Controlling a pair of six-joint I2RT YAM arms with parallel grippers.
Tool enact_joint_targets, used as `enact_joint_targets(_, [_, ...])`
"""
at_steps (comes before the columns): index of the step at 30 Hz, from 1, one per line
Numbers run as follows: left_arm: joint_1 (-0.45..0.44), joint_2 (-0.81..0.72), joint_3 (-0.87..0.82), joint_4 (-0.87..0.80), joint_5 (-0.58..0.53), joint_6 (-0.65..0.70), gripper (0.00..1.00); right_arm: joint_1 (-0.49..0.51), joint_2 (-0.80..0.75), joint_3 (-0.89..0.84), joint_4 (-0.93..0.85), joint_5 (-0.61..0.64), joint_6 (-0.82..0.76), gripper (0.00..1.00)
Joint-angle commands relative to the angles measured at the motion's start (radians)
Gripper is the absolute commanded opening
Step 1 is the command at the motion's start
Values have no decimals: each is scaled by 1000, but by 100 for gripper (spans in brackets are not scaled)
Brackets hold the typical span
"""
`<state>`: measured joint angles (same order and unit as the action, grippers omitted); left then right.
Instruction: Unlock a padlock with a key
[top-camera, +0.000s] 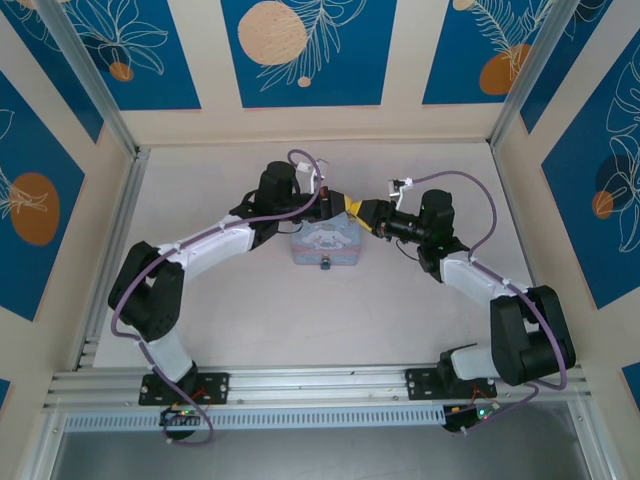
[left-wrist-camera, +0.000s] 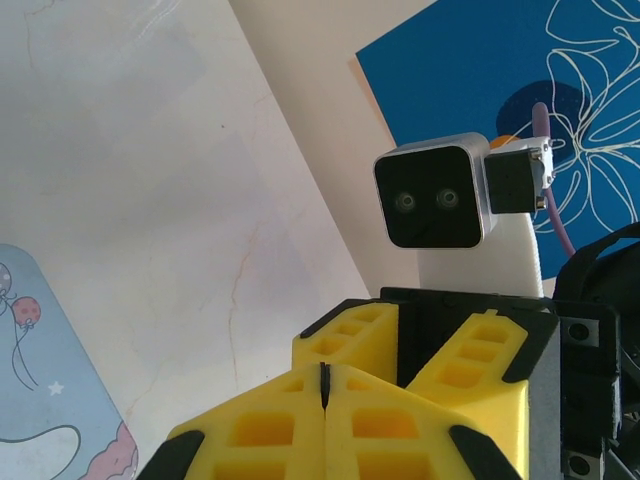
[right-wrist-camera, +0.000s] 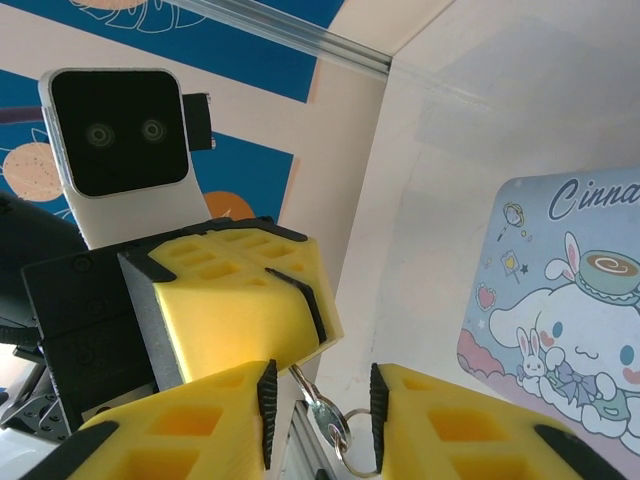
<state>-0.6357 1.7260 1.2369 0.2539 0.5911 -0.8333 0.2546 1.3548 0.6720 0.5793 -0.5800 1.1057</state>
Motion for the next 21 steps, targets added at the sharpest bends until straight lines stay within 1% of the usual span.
enact_joint_targets(1, [-4, 13, 8, 90, 4, -18, 0, 27, 22, -8, 2, -52, -6, 32])
enact_joint_targets(9, [-4, 15, 11, 87, -10, -21, 0, 23, 23, -32, 28, -44, 12, 33])
enact_joint_targets(12, [-4, 15, 11, 80, -16, -17, 0, 10, 22, -55, 84, -54, 46, 30])
enact_joint_targets(14, [-5, 18, 10, 79, -15, -18, 0, 9, 22, -66, 108, -59, 61, 25])
enact_joint_targets(18, [-5, 19, 11, 76, -18, -17, 0, 6, 17, -68, 111, -61, 64, 18])
enact_joint_targets(21, [-5, 20, 12, 76, -17, -19, 0, 5, 18, -63, 106, -61, 66, 17])
